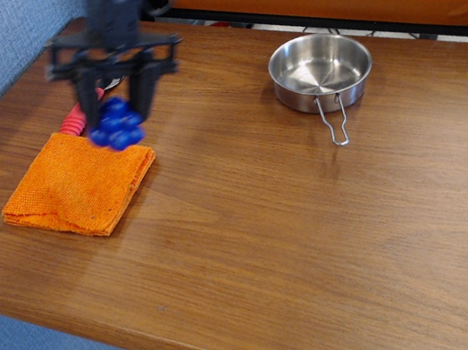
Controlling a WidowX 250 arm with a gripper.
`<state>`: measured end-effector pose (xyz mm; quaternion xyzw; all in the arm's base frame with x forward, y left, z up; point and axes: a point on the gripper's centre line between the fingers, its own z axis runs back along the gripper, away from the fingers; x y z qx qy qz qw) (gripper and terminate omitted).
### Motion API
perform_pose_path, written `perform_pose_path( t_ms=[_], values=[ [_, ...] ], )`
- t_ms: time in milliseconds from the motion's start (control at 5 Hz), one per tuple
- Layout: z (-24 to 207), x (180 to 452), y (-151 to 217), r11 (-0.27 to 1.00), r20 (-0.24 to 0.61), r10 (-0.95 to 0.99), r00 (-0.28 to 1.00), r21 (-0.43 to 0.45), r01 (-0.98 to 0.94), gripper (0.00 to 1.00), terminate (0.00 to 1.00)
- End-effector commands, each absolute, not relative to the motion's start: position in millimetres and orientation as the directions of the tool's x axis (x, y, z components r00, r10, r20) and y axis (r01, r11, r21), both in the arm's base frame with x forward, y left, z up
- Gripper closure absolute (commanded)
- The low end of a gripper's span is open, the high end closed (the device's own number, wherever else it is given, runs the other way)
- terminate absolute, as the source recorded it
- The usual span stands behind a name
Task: Take the grapes from the vessel and place it on the yellow cloth.
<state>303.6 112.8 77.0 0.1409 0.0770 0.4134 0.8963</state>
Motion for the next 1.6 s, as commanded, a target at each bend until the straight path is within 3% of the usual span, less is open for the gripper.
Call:
perform_pose_path(
  t_ms=[0,400,600,1000,1400],
  values=[
    [64.5,282.8,141.8,0.526,0.031,0.832,0.554,0.269,-0.807,1.0,0.0],
    [54.8,276.2,147.7,0.487,0.076,0.856,0.512,0.213,-0.847,1.0,0.0],
    [58.1,274.7,149.5,0.489,0.074,0.858,0.509,0.19,-0.852,0.0,0.0],
    [98.7,286.7,143.1,0.504,0.111,0.837,0.536,0.226,-0.834,0.0,0.0],
    [130.7,305.2,79.3,0.693,0.163,0.67,0.724,0.212,-0.689,0.0,0.0]
  ],
)
